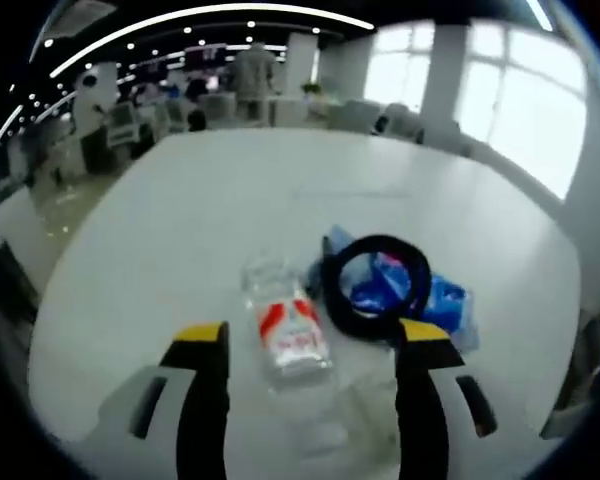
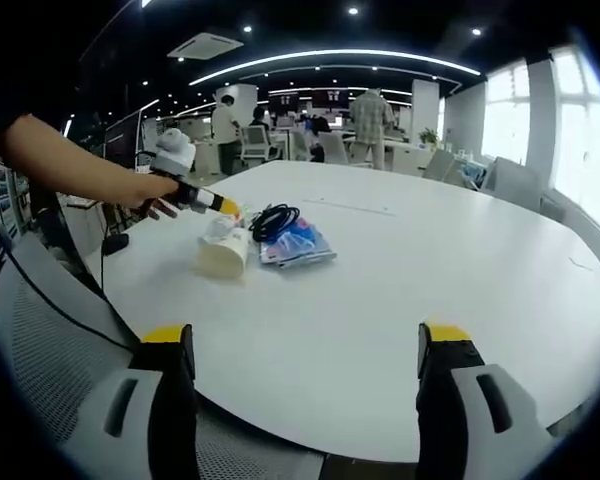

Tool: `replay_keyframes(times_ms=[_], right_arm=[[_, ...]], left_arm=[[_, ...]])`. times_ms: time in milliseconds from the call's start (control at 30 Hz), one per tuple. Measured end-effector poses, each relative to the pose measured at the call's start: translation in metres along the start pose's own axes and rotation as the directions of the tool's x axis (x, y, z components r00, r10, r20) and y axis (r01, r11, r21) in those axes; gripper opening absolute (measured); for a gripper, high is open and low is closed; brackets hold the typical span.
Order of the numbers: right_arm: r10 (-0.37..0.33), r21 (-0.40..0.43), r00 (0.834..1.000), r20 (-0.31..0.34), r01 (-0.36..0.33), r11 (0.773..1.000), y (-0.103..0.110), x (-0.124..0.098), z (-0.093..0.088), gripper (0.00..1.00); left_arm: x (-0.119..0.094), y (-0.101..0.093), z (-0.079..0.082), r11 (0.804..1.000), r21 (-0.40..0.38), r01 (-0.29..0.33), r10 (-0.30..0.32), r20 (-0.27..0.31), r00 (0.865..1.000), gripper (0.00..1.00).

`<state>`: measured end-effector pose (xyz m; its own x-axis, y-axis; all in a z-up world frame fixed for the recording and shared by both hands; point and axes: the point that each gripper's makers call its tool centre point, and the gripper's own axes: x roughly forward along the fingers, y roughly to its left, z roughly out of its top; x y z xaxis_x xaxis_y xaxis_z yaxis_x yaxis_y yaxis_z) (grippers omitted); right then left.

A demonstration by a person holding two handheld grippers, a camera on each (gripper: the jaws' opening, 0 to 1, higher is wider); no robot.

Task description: Arrange the tabletop items into an orderly group along one side of the table until the central work area is clear of visible clutter.

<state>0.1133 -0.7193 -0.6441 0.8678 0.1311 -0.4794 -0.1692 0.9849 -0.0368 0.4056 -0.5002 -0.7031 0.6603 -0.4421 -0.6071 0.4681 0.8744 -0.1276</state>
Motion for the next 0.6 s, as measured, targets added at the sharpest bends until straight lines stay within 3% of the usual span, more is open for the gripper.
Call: replay_keyframes(times_ms=[400, 600], right_arm=[[-0.014, -0.014, 1.000, -0.016, 0.014, 1.000, -0.003, 0.001, -0.003, 0.90], [-0.022, -0.015, 1.000, -0.022, 0.022, 1.000, -0.005, 0.001, -0.004, 0.89]], left_arm=[[0.024, 0.006, -0.007, 0.999, -0.035, 0.008, -0.011, -0.090, 0.996, 0.56], [0.031, 0.009, -0.015, 0.999, -0.044, 0.011, -0.018, -0.157, 0.987, 0.49]])
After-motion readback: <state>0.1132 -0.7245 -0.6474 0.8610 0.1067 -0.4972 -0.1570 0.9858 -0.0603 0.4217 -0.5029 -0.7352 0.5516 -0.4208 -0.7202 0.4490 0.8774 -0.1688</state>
